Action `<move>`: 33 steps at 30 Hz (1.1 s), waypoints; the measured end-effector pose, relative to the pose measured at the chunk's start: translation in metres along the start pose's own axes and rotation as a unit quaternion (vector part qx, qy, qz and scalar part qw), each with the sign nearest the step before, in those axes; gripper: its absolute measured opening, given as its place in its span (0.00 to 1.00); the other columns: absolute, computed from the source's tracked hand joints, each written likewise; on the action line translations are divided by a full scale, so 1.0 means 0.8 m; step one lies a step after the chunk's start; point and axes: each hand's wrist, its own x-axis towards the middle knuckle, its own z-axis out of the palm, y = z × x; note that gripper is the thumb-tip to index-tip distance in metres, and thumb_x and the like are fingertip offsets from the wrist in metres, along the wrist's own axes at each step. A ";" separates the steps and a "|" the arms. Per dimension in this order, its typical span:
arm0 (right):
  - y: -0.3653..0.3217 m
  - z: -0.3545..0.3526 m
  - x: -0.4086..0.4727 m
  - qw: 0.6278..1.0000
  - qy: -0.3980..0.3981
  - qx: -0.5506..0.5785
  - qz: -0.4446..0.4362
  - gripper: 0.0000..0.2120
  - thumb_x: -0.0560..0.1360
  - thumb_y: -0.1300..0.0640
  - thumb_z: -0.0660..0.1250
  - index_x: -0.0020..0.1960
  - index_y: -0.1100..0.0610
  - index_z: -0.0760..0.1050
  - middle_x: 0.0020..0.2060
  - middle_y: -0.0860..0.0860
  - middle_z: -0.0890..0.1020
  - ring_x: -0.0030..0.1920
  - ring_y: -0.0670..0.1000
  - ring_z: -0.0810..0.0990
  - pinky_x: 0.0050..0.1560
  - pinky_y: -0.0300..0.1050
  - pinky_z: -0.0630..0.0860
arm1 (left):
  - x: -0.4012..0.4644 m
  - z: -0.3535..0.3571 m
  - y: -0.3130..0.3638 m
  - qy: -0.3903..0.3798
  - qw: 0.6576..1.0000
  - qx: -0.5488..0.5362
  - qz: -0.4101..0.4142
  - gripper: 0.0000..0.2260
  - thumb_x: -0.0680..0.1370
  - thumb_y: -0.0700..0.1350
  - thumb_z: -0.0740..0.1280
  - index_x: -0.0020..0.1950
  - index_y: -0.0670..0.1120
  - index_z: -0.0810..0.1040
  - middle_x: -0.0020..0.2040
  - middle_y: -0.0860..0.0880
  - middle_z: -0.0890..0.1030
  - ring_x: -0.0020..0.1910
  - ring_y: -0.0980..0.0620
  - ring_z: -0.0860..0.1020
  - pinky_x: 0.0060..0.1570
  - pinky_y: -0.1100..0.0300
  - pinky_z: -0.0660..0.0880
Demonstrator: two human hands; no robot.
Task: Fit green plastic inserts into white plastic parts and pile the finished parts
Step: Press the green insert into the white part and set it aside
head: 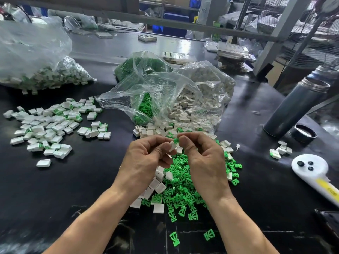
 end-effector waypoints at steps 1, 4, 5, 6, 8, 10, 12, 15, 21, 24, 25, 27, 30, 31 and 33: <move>0.000 0.000 0.000 1.000 -0.003 -0.002 0.001 0.03 0.80 0.54 0.71 0.51 0.50 0.84 0.44 0.44 0.87 0.46 0.43 0.84 0.45 0.34 0.77 | 0.000 0.000 0.000 -0.001 1.000 -0.001 0.000 0.05 0.81 0.39 0.68 0.51 0.43 0.85 0.43 0.43 0.87 0.37 0.49 0.83 0.39 0.59 0.82; 0.001 -0.001 0.000 1.000 -0.009 -0.016 -0.002 0.02 0.80 0.54 0.71 0.50 0.50 0.84 0.43 0.42 0.86 0.45 0.42 0.83 0.44 0.32 0.76 | 0.000 0.001 0.001 0.001 1.000 -0.008 -0.004 0.05 0.81 0.39 0.68 0.51 0.43 0.85 0.42 0.42 0.86 0.36 0.49 0.83 0.38 0.59 0.82; 0.002 -0.001 -0.001 1.000 -0.012 -0.024 -0.005 0.02 0.80 0.53 0.71 0.50 0.49 0.84 0.43 0.42 0.86 0.45 0.42 0.84 0.44 0.32 0.76 | 0.000 0.001 0.001 0.002 1.000 -0.007 -0.004 0.06 0.81 0.39 0.68 0.51 0.43 0.85 0.42 0.42 0.86 0.36 0.49 0.83 0.39 0.59 0.82; 0.002 0.000 -0.001 0.999 -0.016 -0.031 -0.006 0.02 0.80 0.53 0.72 0.50 0.49 0.83 0.43 0.42 0.86 0.45 0.42 0.84 0.44 0.32 0.77 | 0.000 0.000 0.000 0.004 1.000 -0.004 -0.002 0.06 0.81 0.39 0.68 0.51 0.43 0.85 0.42 0.43 0.86 0.37 0.48 0.83 0.39 0.58 0.82; 0.002 0.001 -0.002 0.999 -0.023 -0.036 -0.002 0.02 0.80 0.53 0.72 0.50 0.49 0.83 0.43 0.41 0.86 0.45 0.43 0.84 0.45 0.33 0.78 | 0.000 0.000 -0.001 0.008 1.000 0.006 0.001 0.06 0.81 0.39 0.68 0.51 0.44 0.85 0.42 0.43 0.86 0.37 0.48 0.83 0.41 0.57 0.83; 0.002 0.001 -0.003 0.999 -0.029 -0.041 0.004 0.02 0.80 0.53 0.72 0.50 0.48 0.83 0.43 0.41 0.86 0.45 0.43 0.85 0.46 0.35 0.80 | 0.000 -0.001 0.000 0.005 1.000 0.013 0.000 0.06 0.81 0.39 0.69 0.52 0.46 0.86 0.42 0.43 0.86 0.38 0.48 0.83 0.42 0.57 0.83; 0.002 0.000 -0.003 0.999 -0.034 -0.042 0.008 0.03 0.80 0.53 0.71 0.49 0.47 0.83 0.43 0.41 0.86 0.45 0.43 0.85 0.46 0.35 0.80 | -0.001 0.000 0.002 -0.010 1.000 0.015 -0.001 0.07 0.79 0.38 0.70 0.52 0.48 0.86 0.43 0.43 0.87 0.38 0.50 0.83 0.42 0.60 0.83; 0.002 -0.002 -0.003 0.998 -0.041 -0.054 0.009 0.02 0.81 0.53 0.71 0.51 0.48 0.82 0.44 0.41 0.86 0.46 0.42 0.85 0.47 0.35 0.80 | -0.003 0.003 0.003 -0.014 1.000 0.020 0.002 0.12 0.79 0.33 0.69 0.53 0.49 0.86 0.43 0.44 0.86 0.37 0.51 0.82 0.42 0.62 0.81; 0.003 0.000 -0.004 0.993 -0.043 -0.110 0.005 0.03 0.81 0.54 0.70 0.50 0.48 0.83 0.41 0.38 0.84 0.43 0.38 0.82 0.41 0.29 0.75 | -0.005 0.000 0.005 -0.015 0.999 0.038 -0.004 0.16 0.79 0.28 0.66 0.55 0.46 0.87 0.37 0.48 0.84 0.35 0.53 0.77 0.38 0.64 0.79; 0.003 -0.001 -0.004 0.990 -0.052 -0.128 0.007 0.04 0.81 0.53 0.70 0.49 0.47 0.82 0.42 0.37 0.84 0.43 0.38 0.82 0.40 0.29 0.75 | -0.006 -0.001 0.007 -0.018 0.999 0.049 -0.007 0.15 0.79 0.29 0.67 0.56 0.45 0.87 0.38 0.47 0.85 0.34 0.54 0.77 0.38 0.64 0.78; 0.002 -0.001 -0.004 0.990 -0.052 -0.133 0.007 0.04 0.81 0.53 0.70 0.48 0.47 0.82 0.40 0.39 0.84 0.43 0.38 0.82 0.39 0.29 0.74 | -0.005 -0.002 0.007 -0.016 0.998 0.054 -0.007 0.16 0.79 0.28 0.67 0.55 0.46 0.87 0.39 0.46 0.86 0.35 0.54 0.78 0.38 0.64 0.79; 0.002 0.000 -0.005 0.988 -0.052 -0.145 0.008 0.04 0.81 0.53 0.70 0.48 0.47 0.82 0.38 0.41 0.84 0.42 0.37 0.81 0.39 0.28 0.74 | -0.004 -0.003 0.007 -0.014 0.998 0.061 -0.012 0.17 0.78 0.27 0.67 0.54 0.47 0.87 0.41 0.45 0.87 0.36 0.55 0.80 0.39 0.64 0.80; 0.002 0.001 -0.006 0.987 -0.049 -0.152 0.018 0.05 0.81 0.53 0.70 0.47 0.46 0.81 0.37 0.40 0.83 0.41 0.37 0.81 0.37 0.27 0.72 | -0.005 -0.004 0.008 -0.017 0.996 0.085 -0.017 0.17 0.78 0.26 0.66 0.56 0.45 0.87 0.42 0.47 0.87 0.38 0.59 0.82 0.39 0.65 0.79; 0.002 0.001 -0.007 0.988 -0.051 -0.146 0.023 0.05 0.81 0.52 0.70 0.47 0.46 0.81 0.37 0.40 0.83 0.41 0.37 0.81 0.37 0.27 0.73 | -0.005 -0.005 0.008 -0.019 0.995 0.102 -0.011 0.18 0.78 0.27 0.66 0.56 0.46 0.87 0.42 0.47 0.87 0.38 0.59 0.82 0.39 0.63 0.80; 0.000 0.001 -0.007 0.988 -0.053 -0.140 0.027 0.05 0.81 0.52 0.70 0.47 0.47 0.82 0.37 0.40 0.84 0.41 0.38 0.81 0.38 0.28 0.73 | -0.005 -0.007 0.010 -0.016 0.991 0.132 0.008 0.20 0.78 0.27 0.66 0.55 0.50 0.88 0.41 0.46 0.87 0.37 0.56 0.81 0.41 0.60 0.82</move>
